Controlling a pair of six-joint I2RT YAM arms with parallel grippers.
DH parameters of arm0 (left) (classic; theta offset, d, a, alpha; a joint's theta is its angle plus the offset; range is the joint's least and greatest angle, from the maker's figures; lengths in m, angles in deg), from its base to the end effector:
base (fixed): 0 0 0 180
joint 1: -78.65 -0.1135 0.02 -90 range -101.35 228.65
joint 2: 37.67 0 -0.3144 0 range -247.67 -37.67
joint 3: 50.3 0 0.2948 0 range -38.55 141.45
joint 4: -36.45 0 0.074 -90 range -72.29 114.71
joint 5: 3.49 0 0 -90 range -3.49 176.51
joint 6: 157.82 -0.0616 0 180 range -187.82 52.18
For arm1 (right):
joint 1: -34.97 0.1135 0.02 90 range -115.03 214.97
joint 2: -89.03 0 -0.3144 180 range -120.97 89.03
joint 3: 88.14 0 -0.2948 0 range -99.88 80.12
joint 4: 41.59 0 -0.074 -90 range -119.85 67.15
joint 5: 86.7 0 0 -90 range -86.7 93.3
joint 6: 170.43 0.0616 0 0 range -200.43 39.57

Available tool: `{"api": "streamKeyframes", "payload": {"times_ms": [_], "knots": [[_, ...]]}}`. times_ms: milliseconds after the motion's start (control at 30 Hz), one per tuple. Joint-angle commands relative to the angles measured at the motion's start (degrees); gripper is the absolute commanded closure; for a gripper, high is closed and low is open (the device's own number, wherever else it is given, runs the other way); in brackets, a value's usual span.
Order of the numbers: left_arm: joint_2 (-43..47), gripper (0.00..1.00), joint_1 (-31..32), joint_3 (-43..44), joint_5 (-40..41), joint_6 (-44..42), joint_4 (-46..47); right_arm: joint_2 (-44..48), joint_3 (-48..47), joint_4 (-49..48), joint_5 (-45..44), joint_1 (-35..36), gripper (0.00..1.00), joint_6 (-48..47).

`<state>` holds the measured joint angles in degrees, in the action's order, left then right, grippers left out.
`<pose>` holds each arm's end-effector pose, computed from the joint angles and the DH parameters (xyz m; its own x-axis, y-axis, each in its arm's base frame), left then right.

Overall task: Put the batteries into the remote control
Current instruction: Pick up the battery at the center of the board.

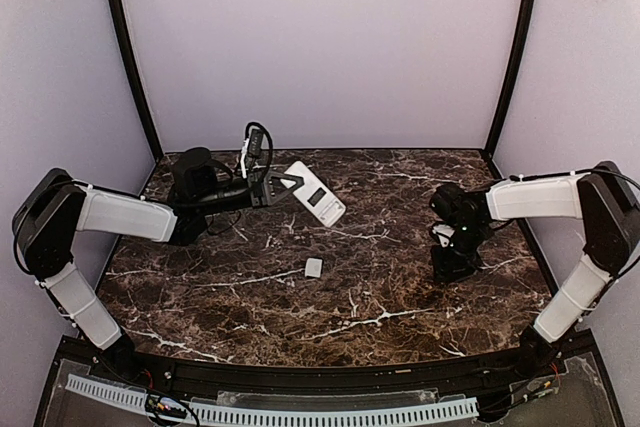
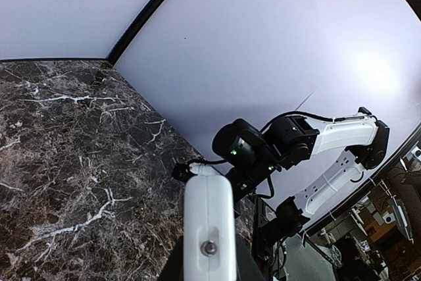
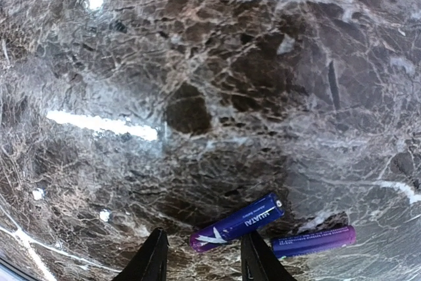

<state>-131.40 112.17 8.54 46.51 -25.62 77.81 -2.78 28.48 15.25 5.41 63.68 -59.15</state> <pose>0.3138 -0.2554 0.2723 -0.5722 -0.2382 -0.7847 0.7709 0.1700 -0.6138 0.2623 0.1463 0.1523 -0.9897 -0.1285 -0.0635 -0.1326 0.9891 0.0641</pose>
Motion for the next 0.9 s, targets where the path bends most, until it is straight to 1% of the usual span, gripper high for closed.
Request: {"api": "streamKeyframes", "payload": {"times_ms": [0,300,400,533,633,867], "knots": [[2.06,1.0,-0.53,-0.68,-0.48,-0.68,0.95,-1.19,-1.4,-1.02,0.31,-0.28,0.63,-0.83],[2.11,1.0,-0.73,-0.85,-0.27,-0.81,0.85,-2.95,-2.93,-1.01,-1.93,-0.24,0.62,-0.71],[2.14,1.0,-0.81,-0.93,-0.28,-0.93,0.84,-3.39,-3.35,-1.14,-1.89,-0.26,0.64,-1.01],[2.2,1.0,-0.9,-1.04,-0.29,-1.05,0.79,-4.09,-3.79,-1.92,-1.74,-0.23,0.72,-1.62],[2.31,1.0,-0.99,-1.16,-0.3,-1.09,0.78,-4.54,-4.29,-2.54,-0.54,-0.21,0.77,-2.01],[2.46,1.0,-1.03,-1.71,0.0,-1.38,1.05,-5.12,-4.68,-4.46,2.63,0.02,0.92,-2.41]]}}
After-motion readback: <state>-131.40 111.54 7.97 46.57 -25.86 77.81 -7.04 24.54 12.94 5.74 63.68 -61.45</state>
